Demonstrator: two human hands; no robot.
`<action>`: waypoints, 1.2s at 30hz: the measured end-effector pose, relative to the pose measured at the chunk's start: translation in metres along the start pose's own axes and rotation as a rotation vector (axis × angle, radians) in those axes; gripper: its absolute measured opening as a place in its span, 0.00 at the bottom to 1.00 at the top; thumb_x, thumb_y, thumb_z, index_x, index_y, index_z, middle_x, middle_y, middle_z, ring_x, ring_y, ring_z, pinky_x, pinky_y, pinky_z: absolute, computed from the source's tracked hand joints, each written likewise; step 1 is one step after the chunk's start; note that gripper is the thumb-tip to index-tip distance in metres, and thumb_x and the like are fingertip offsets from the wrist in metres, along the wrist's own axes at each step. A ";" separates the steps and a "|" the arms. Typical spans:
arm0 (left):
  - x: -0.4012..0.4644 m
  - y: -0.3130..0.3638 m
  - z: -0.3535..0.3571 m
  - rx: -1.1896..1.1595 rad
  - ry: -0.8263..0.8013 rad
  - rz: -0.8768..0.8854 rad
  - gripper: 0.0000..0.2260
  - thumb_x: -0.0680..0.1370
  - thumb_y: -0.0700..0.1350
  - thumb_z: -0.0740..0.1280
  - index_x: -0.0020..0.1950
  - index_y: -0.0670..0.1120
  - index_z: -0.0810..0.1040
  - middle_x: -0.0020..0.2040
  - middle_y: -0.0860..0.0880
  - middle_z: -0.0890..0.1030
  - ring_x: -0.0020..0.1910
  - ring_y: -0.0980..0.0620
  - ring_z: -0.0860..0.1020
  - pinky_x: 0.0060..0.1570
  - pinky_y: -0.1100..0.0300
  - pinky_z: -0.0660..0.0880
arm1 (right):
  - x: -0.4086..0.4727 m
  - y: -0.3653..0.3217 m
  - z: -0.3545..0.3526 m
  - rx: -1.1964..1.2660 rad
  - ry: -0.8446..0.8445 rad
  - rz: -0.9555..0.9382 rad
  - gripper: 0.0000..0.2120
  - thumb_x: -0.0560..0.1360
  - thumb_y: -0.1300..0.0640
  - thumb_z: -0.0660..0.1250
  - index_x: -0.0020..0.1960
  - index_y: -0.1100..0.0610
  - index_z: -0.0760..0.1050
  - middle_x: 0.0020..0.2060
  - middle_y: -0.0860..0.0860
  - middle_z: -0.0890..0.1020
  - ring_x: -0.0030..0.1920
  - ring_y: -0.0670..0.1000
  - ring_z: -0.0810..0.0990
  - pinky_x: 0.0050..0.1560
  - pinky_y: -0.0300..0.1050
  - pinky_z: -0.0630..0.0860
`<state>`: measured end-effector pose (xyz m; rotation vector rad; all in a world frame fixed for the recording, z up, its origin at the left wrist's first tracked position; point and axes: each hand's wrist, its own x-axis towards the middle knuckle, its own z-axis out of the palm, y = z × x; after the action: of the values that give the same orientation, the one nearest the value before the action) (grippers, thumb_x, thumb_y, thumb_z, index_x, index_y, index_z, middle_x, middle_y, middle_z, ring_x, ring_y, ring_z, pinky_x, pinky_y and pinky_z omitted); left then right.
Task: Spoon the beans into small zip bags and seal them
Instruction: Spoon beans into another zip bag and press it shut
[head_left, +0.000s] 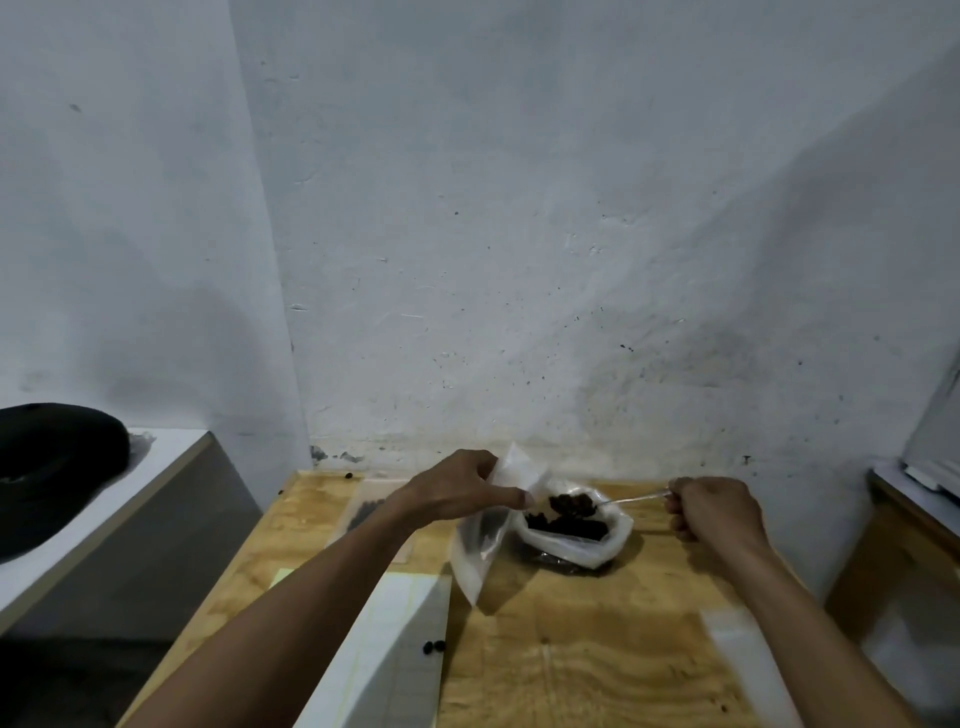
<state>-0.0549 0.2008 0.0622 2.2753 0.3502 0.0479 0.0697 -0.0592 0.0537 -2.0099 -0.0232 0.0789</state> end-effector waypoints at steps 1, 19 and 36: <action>-0.001 -0.001 -0.002 0.053 0.014 0.015 0.19 0.72 0.60 0.75 0.56 0.51 0.78 0.51 0.54 0.81 0.49 0.53 0.79 0.45 0.60 0.74 | 0.001 -0.007 -0.004 0.008 -0.002 -0.011 0.15 0.78 0.59 0.66 0.40 0.69 0.82 0.29 0.59 0.81 0.28 0.56 0.78 0.33 0.44 0.74; -0.015 -0.019 -0.003 0.112 0.121 0.012 0.23 0.70 0.60 0.76 0.57 0.48 0.77 0.49 0.51 0.78 0.48 0.49 0.77 0.40 0.59 0.71 | -0.026 -0.080 0.030 -0.167 -0.073 -0.631 0.11 0.81 0.52 0.64 0.43 0.52 0.81 0.34 0.46 0.85 0.35 0.49 0.83 0.41 0.50 0.81; -0.002 -0.002 0.012 -0.428 0.455 -0.155 0.41 0.67 0.63 0.78 0.72 0.46 0.68 0.66 0.46 0.76 0.59 0.46 0.76 0.56 0.53 0.76 | -0.010 0.007 0.023 -0.468 0.046 -0.278 0.19 0.77 0.48 0.69 0.61 0.61 0.77 0.56 0.60 0.82 0.53 0.62 0.81 0.47 0.52 0.77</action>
<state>-0.0557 0.1924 0.0532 1.7915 0.6822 0.5169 0.0581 -0.0422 0.0386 -2.4526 -0.3160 -0.1648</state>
